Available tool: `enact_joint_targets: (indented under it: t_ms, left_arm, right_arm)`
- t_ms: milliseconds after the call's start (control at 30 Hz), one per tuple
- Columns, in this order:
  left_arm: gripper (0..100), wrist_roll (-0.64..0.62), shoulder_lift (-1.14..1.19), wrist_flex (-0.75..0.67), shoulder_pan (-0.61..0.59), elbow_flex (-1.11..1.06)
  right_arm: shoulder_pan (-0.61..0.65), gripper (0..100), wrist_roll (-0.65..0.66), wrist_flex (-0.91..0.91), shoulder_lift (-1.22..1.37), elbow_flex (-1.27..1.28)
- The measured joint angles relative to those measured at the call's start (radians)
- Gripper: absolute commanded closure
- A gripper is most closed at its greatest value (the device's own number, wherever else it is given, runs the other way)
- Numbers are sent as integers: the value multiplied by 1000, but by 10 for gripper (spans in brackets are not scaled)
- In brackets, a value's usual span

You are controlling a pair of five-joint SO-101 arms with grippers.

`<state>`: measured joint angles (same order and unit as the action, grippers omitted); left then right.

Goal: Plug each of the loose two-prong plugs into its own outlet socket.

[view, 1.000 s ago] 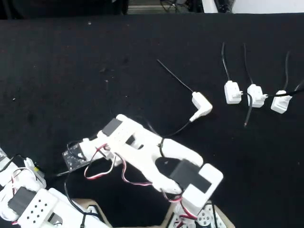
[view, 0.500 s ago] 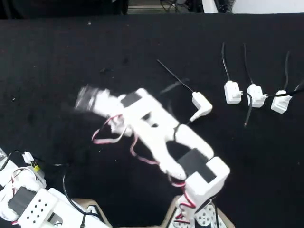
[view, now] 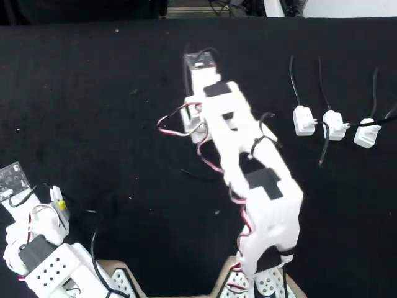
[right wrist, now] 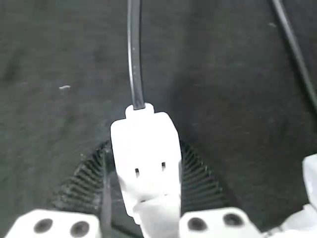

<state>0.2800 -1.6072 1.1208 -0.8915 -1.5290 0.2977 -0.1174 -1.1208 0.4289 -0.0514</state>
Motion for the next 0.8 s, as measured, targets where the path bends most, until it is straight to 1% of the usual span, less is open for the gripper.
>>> enact_joint_targets:
  t_ms: [233,367,400,500,567,633,800]
  left_arm:
    - [744,-3,0,-29,20,0]
    - [744,-3,0,-29,21,0]
    - [744,-3,0,-29,21,0]
    - [744,-3,0,-29,21,0]
    - [744,-3,0,-29,21,0]
    - [744,-3,0,-29,21,0]
    - [744,-3,0,-29,21,0]
  right_arm:
    - [-127,988,28,-87,201,-176]
    - [-140,973,69,-98,255,-261]
    - [-140,946,75,-98,258,-272]
    - [-143,795,89,-107,258,-304]
    - [-143,716,101,-147,258,-327]
    - [-143,707,120,-178,258,-347]
    - [-143,723,143,-238,256,-405]
